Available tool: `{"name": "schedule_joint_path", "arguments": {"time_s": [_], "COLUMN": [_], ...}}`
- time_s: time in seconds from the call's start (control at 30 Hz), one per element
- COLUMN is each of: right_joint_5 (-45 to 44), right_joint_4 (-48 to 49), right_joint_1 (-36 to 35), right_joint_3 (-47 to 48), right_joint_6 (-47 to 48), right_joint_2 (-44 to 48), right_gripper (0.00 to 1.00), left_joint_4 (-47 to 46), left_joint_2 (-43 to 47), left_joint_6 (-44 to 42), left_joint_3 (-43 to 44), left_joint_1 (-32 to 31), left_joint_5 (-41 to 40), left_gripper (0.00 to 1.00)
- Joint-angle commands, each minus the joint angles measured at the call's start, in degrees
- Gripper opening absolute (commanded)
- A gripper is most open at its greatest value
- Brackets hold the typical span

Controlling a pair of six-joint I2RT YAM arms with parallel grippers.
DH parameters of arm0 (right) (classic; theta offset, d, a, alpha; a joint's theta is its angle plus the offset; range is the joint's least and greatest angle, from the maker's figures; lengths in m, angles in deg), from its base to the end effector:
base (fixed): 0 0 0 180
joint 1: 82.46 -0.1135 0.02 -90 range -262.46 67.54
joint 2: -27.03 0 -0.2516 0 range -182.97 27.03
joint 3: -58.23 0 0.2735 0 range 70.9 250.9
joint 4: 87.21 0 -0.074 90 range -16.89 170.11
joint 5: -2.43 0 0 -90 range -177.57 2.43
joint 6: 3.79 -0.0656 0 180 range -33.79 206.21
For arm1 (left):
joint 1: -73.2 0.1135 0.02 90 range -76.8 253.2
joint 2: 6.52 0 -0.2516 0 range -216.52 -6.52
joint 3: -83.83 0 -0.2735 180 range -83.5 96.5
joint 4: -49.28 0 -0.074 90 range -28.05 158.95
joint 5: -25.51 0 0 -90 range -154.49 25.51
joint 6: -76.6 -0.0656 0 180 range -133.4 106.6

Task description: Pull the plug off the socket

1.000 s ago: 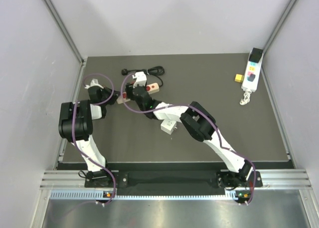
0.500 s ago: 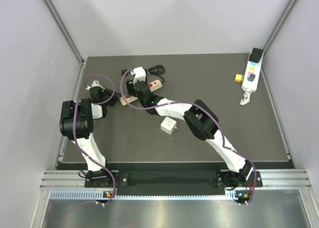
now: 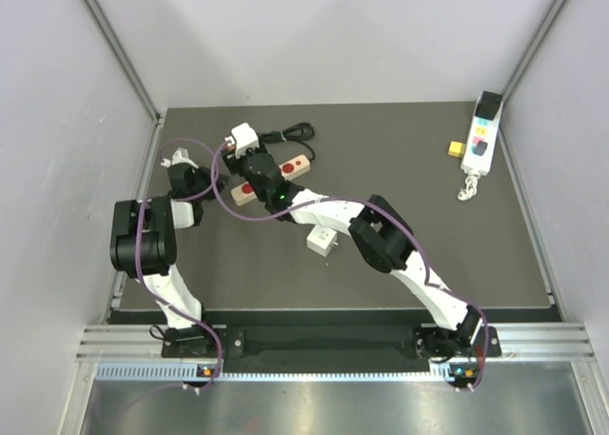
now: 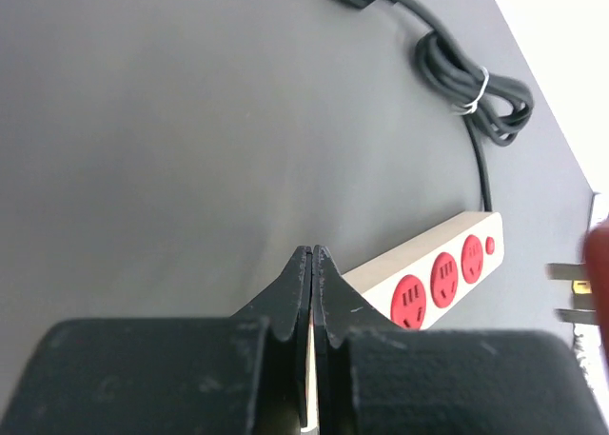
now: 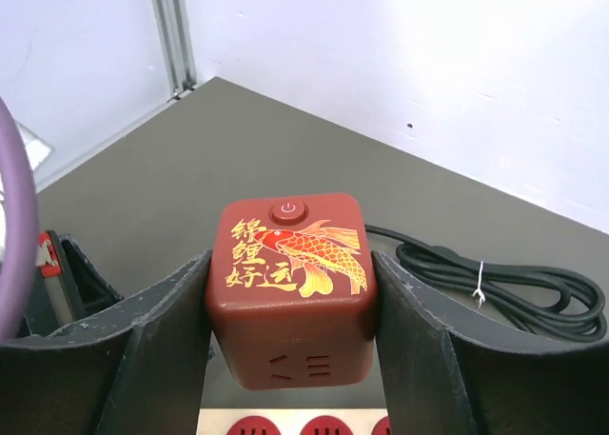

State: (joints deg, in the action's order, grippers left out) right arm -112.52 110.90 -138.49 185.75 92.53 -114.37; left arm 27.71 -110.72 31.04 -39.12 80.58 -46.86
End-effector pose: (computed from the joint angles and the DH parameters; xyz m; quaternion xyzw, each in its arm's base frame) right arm 0.3667 0.4948 0.2147 -0.2085 0.6504 0.1673 0.7109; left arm 0.3902 0.0305 0.0980 -0.2919 0.7878 -0.2903 0.4582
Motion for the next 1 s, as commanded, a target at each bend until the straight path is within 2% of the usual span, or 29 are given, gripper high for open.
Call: {"name": "schedule_joint_path", "arguments": {"time_s": [0.0, 0.23, 0.47, 0.6, 0.63, 0.73, 0.83, 0.97], "right_joint_5": [-1.2, 3.9, 15.3, 21.3, 21.7, 21.1, 18.0, 15.6], "right_joint_4": [3.0, -7.6, -28.3, -41.2, -47.5, -57.8, -64.7, -69.0], "right_joint_1": [0.0, 5.1, 13.7, 18.5, 20.1, 21.7, 21.8, 21.8], "right_joint_3": [1.1, -10.7, -23.2, -28.1, -28.1, -28.2, -28.6, -31.1], "right_joint_6": [-0.6, -13.3, -22.2, -23.6, -22.9, -20.5, -17.7, -16.1], "right_joint_2": [4.4, 16.8, 33.8, 39.7, 40.4, 42.5, 42.1, 40.9], "right_gripper": [0.00, 0.00, 0.00, 0.00, 0.00, 0.00, 0.00, 0.00], "left_joint_4": [-1.4, -5.5, -10.4, -12.9, -13.5, -14.6, -15.6, -16.2], "left_joint_2": [2.6, 3.7, 3.8, 3.7, 4.0, 4.4, 4.3, 3.3], "left_joint_6": [-2.2, -1.9, -1.0, -0.9, -1.3, -2.2, -2.3, -2.4], "left_joint_3": [-0.1, -1.8, -3.5, -4.5, -4.8, -5.2, -5.4, -5.5], "left_joint_1": [-0.1, 0.0, -0.1, -0.1, -0.2, -0.5, -0.7, -0.6], "left_joint_5": [-0.8, 0.6, 3.4, 4.8, 5.0, 6.5, 7.5, 8.2], "left_gripper": [0.00, 0.12, 0.18, 0.19, 0.19, 0.20, 0.20, 0.20]}}
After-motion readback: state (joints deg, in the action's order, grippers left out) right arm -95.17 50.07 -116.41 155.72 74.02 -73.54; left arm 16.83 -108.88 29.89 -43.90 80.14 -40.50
